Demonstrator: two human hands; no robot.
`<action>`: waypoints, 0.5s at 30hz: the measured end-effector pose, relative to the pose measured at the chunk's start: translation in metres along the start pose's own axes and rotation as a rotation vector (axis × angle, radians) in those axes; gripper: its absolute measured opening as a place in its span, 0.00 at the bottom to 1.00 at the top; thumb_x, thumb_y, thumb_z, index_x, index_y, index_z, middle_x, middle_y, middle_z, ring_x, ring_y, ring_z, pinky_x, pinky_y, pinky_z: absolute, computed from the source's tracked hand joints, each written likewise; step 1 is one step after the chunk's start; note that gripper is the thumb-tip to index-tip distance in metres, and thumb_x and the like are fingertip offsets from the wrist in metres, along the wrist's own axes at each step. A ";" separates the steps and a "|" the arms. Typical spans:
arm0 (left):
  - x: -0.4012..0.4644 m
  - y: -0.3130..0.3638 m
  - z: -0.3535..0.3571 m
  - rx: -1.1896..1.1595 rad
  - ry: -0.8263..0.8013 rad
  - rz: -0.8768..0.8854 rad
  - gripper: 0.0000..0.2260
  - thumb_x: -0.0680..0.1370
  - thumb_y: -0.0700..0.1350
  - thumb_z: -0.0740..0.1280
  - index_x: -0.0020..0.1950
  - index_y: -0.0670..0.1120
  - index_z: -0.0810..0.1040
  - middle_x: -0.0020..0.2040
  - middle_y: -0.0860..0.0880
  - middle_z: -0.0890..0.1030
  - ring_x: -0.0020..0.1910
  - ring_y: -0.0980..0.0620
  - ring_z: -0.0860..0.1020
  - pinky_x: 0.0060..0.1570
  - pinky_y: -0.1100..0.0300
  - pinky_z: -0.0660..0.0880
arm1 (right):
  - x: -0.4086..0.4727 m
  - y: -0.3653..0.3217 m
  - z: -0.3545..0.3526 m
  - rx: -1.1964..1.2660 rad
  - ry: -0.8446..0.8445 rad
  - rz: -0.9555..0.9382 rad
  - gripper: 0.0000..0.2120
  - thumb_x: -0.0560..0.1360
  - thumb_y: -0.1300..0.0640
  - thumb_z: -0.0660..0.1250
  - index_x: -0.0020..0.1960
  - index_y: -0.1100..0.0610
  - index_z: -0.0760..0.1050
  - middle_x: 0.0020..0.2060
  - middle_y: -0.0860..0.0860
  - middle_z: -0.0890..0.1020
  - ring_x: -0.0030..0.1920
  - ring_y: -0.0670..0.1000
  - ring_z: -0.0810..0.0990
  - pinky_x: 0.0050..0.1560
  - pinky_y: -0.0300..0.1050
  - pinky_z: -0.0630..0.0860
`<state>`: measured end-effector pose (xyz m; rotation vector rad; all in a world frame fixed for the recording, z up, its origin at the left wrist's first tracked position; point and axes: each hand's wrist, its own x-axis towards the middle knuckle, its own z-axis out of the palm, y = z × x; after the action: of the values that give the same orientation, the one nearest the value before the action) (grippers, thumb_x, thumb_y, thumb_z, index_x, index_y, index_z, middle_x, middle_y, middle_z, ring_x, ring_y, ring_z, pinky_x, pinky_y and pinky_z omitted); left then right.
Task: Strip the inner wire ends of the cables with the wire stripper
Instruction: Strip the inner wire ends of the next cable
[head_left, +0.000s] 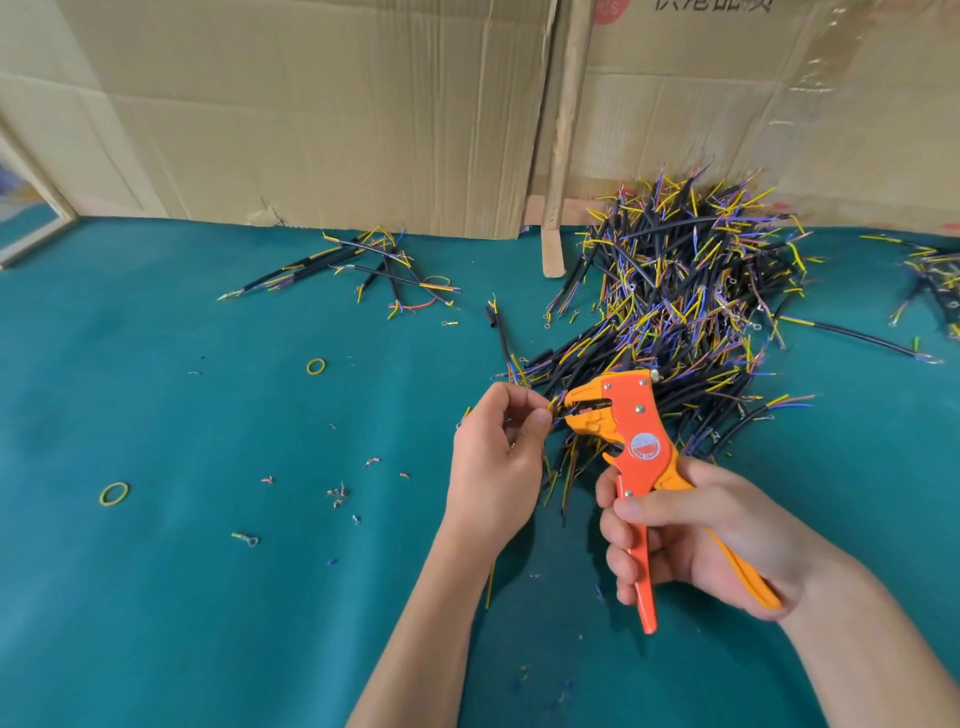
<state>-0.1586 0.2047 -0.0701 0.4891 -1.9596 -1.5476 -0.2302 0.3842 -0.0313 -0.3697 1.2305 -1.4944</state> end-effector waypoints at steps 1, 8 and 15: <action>0.000 0.000 0.000 0.004 0.001 0.001 0.11 0.81 0.37 0.66 0.44 0.53 0.75 0.32 0.59 0.75 0.30 0.53 0.71 0.34 0.59 0.69 | 0.000 0.000 0.000 -0.008 0.000 0.000 0.11 0.68 0.61 0.77 0.48 0.62 0.78 0.37 0.62 0.74 0.34 0.61 0.77 0.39 0.59 0.79; 0.001 0.000 0.000 0.013 0.015 0.013 0.11 0.80 0.37 0.66 0.44 0.53 0.75 0.32 0.58 0.76 0.29 0.52 0.71 0.32 0.56 0.70 | 0.000 0.000 0.005 -0.033 0.052 0.004 0.10 0.73 0.56 0.73 0.43 0.60 0.74 0.32 0.60 0.71 0.29 0.57 0.72 0.31 0.53 0.76; -0.001 0.001 0.001 -0.046 0.028 -0.005 0.08 0.81 0.37 0.65 0.45 0.48 0.75 0.27 0.54 0.74 0.25 0.52 0.69 0.27 0.62 0.68 | 0.004 0.005 0.011 -0.031 0.175 -0.075 0.17 0.71 0.49 0.77 0.35 0.56 0.72 0.26 0.54 0.64 0.19 0.51 0.63 0.21 0.39 0.66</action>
<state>-0.1590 0.2062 -0.0697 0.4948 -1.8984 -1.5770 -0.2207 0.3763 -0.0323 -0.3139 1.3923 -1.6003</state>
